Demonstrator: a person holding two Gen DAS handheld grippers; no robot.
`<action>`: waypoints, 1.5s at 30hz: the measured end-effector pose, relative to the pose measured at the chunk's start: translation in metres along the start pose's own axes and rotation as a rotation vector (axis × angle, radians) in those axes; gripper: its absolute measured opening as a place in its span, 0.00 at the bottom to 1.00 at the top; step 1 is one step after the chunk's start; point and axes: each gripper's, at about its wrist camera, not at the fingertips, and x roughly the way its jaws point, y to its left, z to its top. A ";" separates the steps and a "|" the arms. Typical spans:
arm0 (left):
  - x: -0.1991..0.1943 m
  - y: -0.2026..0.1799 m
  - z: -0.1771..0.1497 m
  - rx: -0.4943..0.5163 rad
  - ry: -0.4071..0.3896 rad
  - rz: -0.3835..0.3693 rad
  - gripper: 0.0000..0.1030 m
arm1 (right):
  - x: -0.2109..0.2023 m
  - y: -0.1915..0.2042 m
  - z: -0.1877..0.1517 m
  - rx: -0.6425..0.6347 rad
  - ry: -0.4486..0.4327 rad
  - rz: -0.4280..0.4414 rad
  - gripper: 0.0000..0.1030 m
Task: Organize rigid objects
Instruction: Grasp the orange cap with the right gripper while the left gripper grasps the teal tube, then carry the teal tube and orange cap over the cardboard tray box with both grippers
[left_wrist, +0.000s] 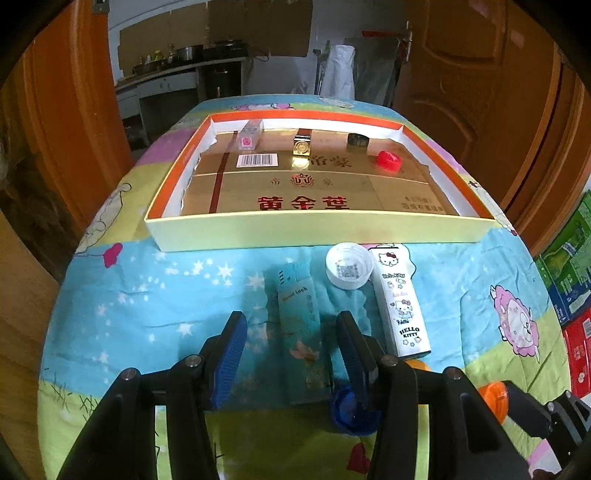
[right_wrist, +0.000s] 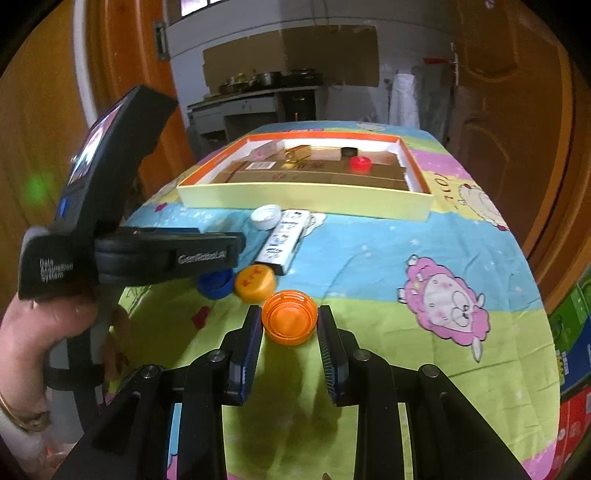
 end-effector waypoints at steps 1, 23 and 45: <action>0.000 0.000 0.000 -0.007 -0.002 0.003 0.48 | -0.001 -0.003 0.000 0.007 -0.001 -0.001 0.30; -0.032 0.001 0.010 -0.008 -0.090 0.009 0.21 | -0.006 -0.030 0.014 0.099 -0.035 -0.013 0.30; -0.057 0.018 0.057 -0.049 -0.183 -0.025 0.22 | -0.002 -0.034 0.089 0.079 -0.141 -0.040 0.30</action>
